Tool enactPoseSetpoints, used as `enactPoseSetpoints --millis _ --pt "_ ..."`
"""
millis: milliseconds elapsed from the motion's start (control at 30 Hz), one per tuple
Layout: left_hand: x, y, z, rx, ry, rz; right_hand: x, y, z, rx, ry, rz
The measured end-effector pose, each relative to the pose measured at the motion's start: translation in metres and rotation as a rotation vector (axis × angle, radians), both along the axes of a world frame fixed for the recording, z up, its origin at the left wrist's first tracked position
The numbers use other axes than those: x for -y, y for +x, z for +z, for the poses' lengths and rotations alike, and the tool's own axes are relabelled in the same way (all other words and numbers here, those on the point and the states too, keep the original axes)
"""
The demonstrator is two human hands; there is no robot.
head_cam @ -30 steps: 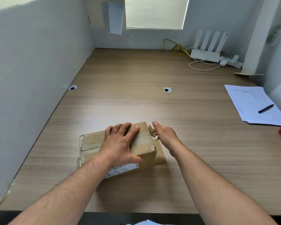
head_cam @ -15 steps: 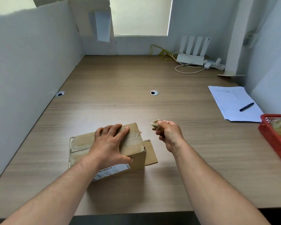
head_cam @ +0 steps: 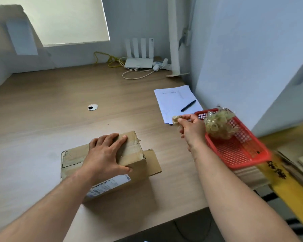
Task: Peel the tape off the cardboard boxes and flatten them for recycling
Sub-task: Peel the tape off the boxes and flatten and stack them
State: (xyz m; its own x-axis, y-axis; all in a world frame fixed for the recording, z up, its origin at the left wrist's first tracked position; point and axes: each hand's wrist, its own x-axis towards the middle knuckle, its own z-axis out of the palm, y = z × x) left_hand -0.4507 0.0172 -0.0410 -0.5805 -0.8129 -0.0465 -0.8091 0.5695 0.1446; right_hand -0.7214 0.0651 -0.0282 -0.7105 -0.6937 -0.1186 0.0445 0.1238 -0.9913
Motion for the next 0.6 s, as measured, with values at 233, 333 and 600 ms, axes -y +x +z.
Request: enactPoseSetpoints --millis 233,333,600 --pt "0.001 -0.061 0.001 0.001 0.004 -0.002 -0.011 -0.121 -0.008 -0.344 0.197 -0.301" --pt "0.001 -0.079 0.001 0.021 0.002 -0.003 -0.009 -0.143 -0.012 -0.545 0.301 -0.359" --pt "0.002 -0.09 0.002 0.063 0.008 0.023 0.007 -0.171 -0.05 -0.971 0.615 -0.08"
